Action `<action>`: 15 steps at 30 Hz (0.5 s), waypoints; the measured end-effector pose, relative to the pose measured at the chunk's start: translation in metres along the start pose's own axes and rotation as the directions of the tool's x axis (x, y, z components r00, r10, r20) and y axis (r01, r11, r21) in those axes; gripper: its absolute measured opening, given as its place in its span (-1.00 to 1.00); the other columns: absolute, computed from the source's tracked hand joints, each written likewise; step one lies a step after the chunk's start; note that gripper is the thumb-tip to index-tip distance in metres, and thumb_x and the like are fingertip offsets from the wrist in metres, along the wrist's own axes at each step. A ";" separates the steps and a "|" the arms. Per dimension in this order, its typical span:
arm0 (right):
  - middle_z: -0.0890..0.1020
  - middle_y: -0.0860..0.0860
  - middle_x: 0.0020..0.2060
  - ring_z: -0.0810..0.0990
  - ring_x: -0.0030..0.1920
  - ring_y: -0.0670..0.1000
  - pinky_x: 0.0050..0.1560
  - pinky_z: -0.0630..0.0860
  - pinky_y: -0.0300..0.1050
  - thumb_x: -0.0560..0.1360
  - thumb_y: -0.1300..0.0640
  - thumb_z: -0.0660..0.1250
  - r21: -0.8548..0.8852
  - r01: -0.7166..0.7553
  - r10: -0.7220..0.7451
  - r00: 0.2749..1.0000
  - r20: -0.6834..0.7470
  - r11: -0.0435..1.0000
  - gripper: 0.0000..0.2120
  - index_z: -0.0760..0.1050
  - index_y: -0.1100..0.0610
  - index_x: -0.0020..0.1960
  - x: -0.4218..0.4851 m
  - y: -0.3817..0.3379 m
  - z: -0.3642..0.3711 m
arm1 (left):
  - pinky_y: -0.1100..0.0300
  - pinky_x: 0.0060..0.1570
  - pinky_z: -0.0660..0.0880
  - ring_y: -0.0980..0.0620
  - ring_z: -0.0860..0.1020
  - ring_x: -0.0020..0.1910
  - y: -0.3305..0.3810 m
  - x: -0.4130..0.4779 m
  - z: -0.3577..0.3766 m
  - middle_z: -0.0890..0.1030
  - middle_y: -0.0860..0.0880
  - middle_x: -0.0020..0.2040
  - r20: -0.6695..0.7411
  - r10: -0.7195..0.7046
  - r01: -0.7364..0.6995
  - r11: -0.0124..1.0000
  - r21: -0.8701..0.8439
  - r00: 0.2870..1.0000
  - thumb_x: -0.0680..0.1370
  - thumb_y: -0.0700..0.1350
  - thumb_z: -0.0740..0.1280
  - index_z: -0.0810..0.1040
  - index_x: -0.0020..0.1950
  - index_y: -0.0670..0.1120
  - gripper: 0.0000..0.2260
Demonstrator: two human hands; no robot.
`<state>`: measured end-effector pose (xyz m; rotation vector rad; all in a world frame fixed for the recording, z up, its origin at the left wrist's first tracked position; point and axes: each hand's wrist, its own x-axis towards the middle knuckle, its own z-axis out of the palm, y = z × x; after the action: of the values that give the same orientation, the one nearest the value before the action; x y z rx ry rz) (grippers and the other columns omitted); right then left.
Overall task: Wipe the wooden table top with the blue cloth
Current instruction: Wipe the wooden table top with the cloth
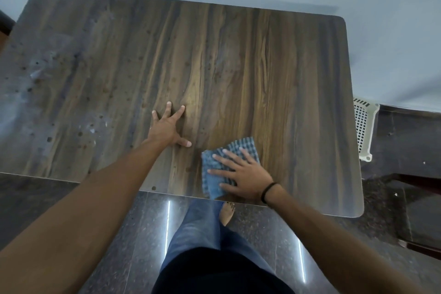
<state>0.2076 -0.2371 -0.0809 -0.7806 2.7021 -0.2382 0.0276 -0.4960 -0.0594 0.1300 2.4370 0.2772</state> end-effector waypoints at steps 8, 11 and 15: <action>-0.06 -0.07 0.63 -0.13 0.61 0.13 0.52 -0.19 0.38 0.64 -0.32 -0.07 0.005 -0.079 0.079 0.996 -0.044 0.997 -0.48 -0.04 -0.33 0.58 0.033 -0.045 0.003 | -0.53 0.41 -0.02 -0.37 -0.31 0.56 -0.034 0.016 -0.018 -0.37 -0.02 0.62 -0.025 -0.094 0.093 0.995 -0.028 0.995 0.21 0.18 0.67 -0.12 0.60 0.36 0.21; -0.04 -0.14 0.62 -0.11 0.61 0.05 0.54 -0.24 0.28 0.63 -0.37 -0.08 -0.069 0.137 -0.137 0.991 0.011 0.988 -0.48 -0.02 -0.37 0.56 0.012 -0.013 0.002 | -0.54 0.41 -0.05 -0.35 -0.28 0.58 -0.051 0.023 -0.015 -0.37 -0.10 0.61 -0.013 -0.075 0.075 0.996 -0.046 0.997 0.14 0.28 0.65 -0.15 0.56 0.43 0.24; -0.05 -0.11 0.62 -0.11 0.62 0.10 0.52 -0.19 0.36 0.61 -0.39 -0.13 0.026 -0.193 0.194 0.980 -0.054 0.981 -0.47 -0.02 -0.36 0.57 0.025 -0.014 -0.005 | -0.52 0.42 -0.02 -0.42 -0.25 0.56 -0.045 0.022 -0.017 -0.36 -0.07 0.62 -0.008 -0.091 0.090 0.995 -0.049 0.996 0.14 0.25 0.67 -0.13 0.56 0.44 0.23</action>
<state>0.1932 -0.2622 -0.0793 -0.5075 2.8005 -0.2448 -0.0008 -0.5388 -0.0705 -0.0036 2.4365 0.2970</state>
